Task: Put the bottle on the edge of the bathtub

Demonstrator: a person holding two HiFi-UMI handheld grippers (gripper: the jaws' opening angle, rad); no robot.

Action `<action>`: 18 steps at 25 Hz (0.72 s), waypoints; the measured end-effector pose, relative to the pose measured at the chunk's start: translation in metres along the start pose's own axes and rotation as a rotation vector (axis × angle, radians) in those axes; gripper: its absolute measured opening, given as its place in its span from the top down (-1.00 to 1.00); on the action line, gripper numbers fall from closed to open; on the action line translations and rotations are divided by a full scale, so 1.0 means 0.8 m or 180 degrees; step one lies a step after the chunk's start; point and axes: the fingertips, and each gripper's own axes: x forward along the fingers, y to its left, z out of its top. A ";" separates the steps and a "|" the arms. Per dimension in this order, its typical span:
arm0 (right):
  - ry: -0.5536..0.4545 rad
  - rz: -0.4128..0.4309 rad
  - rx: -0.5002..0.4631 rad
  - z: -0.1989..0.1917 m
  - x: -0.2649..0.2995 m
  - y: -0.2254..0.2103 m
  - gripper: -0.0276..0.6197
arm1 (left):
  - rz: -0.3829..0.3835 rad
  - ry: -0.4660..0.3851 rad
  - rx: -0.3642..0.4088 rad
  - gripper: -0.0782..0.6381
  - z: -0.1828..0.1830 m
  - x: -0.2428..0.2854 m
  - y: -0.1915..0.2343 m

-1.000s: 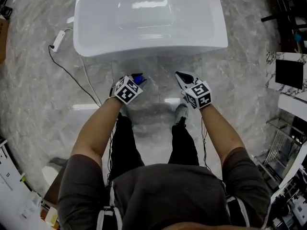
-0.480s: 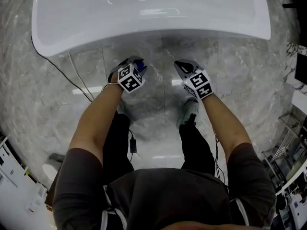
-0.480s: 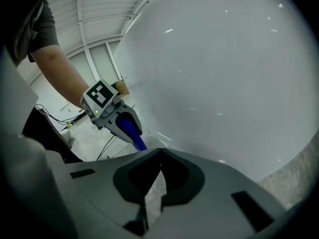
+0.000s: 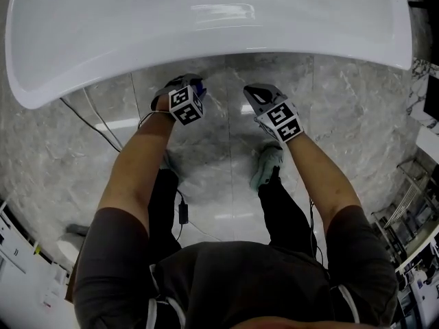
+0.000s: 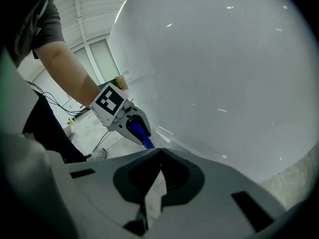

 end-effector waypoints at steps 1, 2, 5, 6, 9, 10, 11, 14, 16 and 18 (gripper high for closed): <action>-0.0012 -0.0003 -0.0003 0.001 0.001 -0.003 0.93 | 0.0012 0.0009 0.0028 0.41 0.001 0.003 0.004; -0.0016 -0.0009 0.0005 0.002 0.002 -0.005 0.93 | 0.0025 0.0019 0.0063 0.41 0.002 0.006 0.007; -0.0028 -0.0050 0.0068 0.004 0.007 -0.011 0.93 | 0.0047 0.0073 0.0195 0.41 0.001 0.012 0.015; -0.0032 -0.0066 0.0091 0.004 0.008 -0.013 0.93 | 0.0046 0.0097 0.0221 0.41 -0.001 0.014 0.017; -0.0039 -0.0092 0.0140 0.006 0.012 -0.018 0.93 | 0.0037 0.0187 0.0220 0.41 -0.013 0.023 0.021; -0.0042 -0.0094 0.0148 0.006 0.013 -0.019 0.93 | 0.0032 0.0218 0.0198 0.41 -0.018 0.025 0.022; -0.0045 -0.0092 0.0148 0.007 0.013 -0.019 0.93 | 0.0033 0.0249 0.0176 0.41 -0.023 0.027 0.023; -0.0044 -0.0087 0.0114 0.010 0.012 -0.018 0.93 | 0.0067 0.0382 0.0200 0.41 -0.037 0.030 0.026; -0.0045 -0.0093 0.0102 0.011 0.012 -0.018 0.93 | 0.0078 0.0447 0.0221 0.41 -0.044 0.031 0.025; -0.0052 -0.0101 0.0105 0.011 0.011 -0.019 0.93 | 0.0095 0.0447 0.0211 0.41 -0.049 0.031 0.023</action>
